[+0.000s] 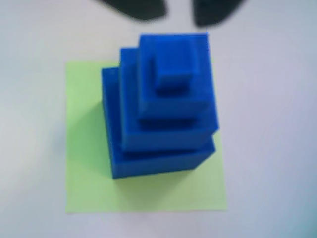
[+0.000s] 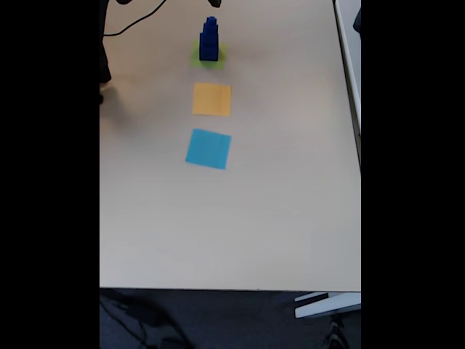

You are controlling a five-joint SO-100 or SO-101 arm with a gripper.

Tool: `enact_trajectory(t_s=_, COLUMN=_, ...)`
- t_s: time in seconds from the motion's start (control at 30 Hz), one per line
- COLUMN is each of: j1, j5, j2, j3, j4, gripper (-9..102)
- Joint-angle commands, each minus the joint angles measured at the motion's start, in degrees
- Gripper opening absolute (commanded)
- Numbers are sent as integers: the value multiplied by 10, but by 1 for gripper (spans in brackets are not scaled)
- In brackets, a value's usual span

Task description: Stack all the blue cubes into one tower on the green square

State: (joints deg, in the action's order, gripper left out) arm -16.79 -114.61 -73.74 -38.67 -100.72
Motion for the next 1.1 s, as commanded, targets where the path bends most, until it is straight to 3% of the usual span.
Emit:
enact_trajectory(t_s=0.0, j1=-6, j5=-26, j2=-83, j3=-32, j4=-5, gripper=0)
enact_trajectory(t_s=0.27, j1=-15, j5=-56, j2=-127, j3=-109, j4=-5, gripper=0)
enact_trajectory(t_s=1.07, j1=0, j5=-14, j2=-109, j3=-82, j4=-6, gripper=0)
